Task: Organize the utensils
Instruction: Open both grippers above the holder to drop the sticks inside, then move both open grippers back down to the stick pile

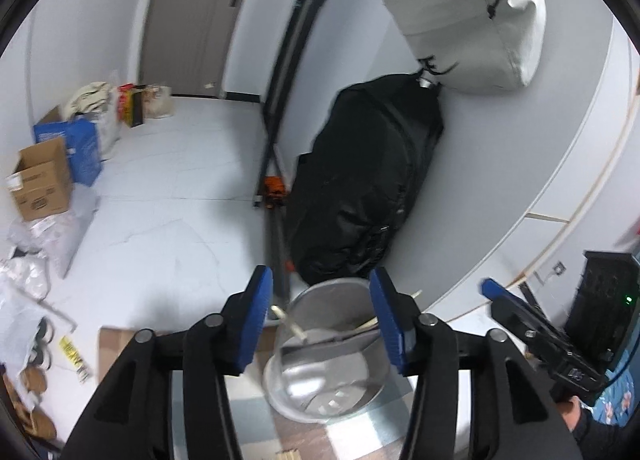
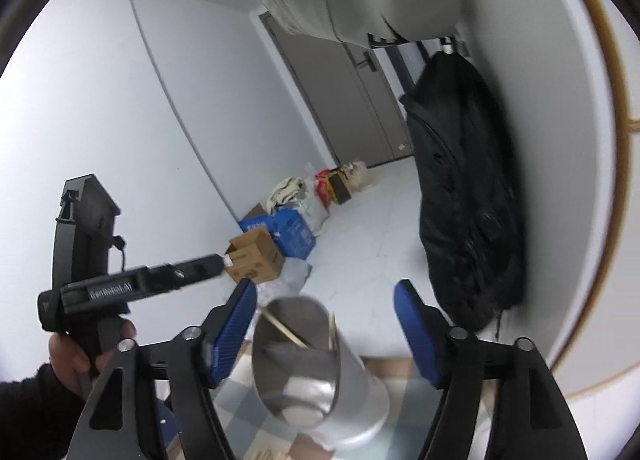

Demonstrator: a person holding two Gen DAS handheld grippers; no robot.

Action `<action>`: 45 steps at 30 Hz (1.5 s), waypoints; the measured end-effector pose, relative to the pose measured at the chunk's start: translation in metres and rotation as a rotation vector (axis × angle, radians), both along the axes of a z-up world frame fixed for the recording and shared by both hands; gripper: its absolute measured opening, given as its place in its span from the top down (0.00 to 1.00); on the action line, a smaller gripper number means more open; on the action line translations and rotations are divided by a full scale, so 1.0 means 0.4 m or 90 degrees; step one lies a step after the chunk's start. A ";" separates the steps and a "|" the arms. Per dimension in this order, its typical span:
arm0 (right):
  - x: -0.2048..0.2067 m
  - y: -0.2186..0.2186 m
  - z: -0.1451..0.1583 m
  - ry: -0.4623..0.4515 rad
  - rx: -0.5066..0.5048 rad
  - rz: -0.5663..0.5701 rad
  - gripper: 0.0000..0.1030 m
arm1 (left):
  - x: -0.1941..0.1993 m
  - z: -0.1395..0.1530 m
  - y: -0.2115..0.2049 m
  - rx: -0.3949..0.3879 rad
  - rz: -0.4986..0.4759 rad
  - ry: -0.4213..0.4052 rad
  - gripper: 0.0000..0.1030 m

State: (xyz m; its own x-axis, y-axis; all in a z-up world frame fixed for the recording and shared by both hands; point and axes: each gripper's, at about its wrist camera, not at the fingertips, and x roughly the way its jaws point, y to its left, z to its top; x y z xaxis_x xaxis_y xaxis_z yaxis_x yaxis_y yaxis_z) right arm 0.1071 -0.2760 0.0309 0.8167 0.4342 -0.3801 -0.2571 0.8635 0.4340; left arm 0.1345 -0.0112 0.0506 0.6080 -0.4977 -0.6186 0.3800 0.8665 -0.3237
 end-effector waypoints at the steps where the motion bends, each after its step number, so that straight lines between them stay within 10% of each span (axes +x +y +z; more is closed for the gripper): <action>1: -0.017 0.001 -0.002 0.001 0.000 0.001 0.25 | -0.005 -0.004 0.006 0.002 0.009 0.000 0.51; 13: -0.156 0.073 -0.047 0.043 -0.010 0.002 0.02 | -0.140 -0.094 0.093 0.062 0.132 0.012 0.23; 45: -0.230 0.210 -0.207 0.157 -0.092 0.016 0.00 | -0.201 -0.424 0.074 0.228 0.100 0.253 0.30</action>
State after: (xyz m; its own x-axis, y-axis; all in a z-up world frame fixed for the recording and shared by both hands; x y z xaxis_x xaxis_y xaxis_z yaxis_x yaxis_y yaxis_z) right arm 0.0153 -0.1919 -0.0519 0.6821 0.3798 -0.6249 -0.1807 0.9156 0.3593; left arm 0.0540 0.0182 -0.1190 0.3431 -0.1363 -0.9293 0.1455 0.9852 -0.0908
